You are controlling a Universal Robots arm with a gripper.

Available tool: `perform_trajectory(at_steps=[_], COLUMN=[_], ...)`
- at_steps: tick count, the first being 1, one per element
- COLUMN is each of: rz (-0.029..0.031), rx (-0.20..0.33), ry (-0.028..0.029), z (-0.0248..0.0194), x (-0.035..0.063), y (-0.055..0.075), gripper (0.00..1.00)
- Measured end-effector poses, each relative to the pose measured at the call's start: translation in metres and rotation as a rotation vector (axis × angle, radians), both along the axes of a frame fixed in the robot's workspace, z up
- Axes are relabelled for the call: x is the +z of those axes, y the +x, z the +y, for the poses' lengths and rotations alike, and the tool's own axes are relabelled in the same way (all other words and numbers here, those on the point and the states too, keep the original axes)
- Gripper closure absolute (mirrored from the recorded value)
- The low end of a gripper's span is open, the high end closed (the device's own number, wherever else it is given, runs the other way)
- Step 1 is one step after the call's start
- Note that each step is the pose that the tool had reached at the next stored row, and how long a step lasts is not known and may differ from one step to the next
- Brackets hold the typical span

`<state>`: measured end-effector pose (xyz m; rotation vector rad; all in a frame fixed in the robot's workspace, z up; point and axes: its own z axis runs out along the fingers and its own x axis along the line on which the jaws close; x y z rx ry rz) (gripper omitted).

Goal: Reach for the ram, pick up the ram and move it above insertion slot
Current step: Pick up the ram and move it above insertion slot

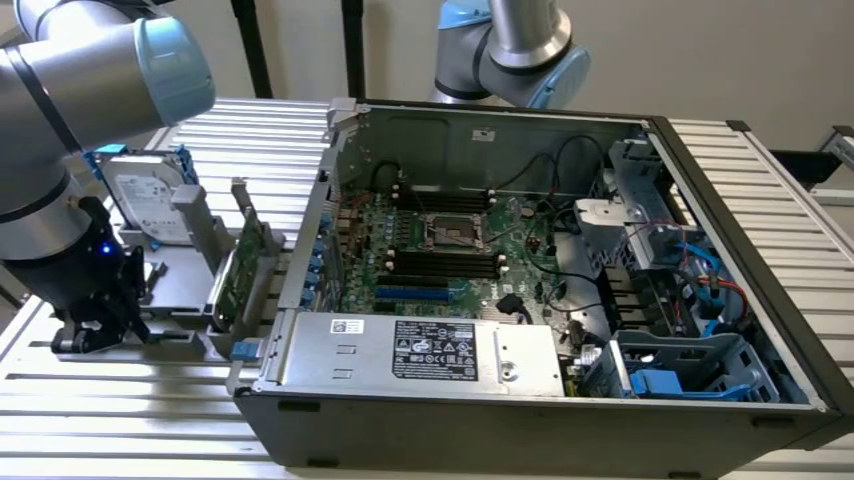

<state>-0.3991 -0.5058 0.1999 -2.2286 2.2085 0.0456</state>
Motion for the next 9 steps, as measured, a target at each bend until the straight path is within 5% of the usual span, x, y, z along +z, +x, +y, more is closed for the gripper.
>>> perform_trajectory(at_steps=[9], rz=[0.0001], rx=[0.000], ry=[0.0000], z=[0.0000], x=[0.0091], y=[0.0003], gripper=[0.87])
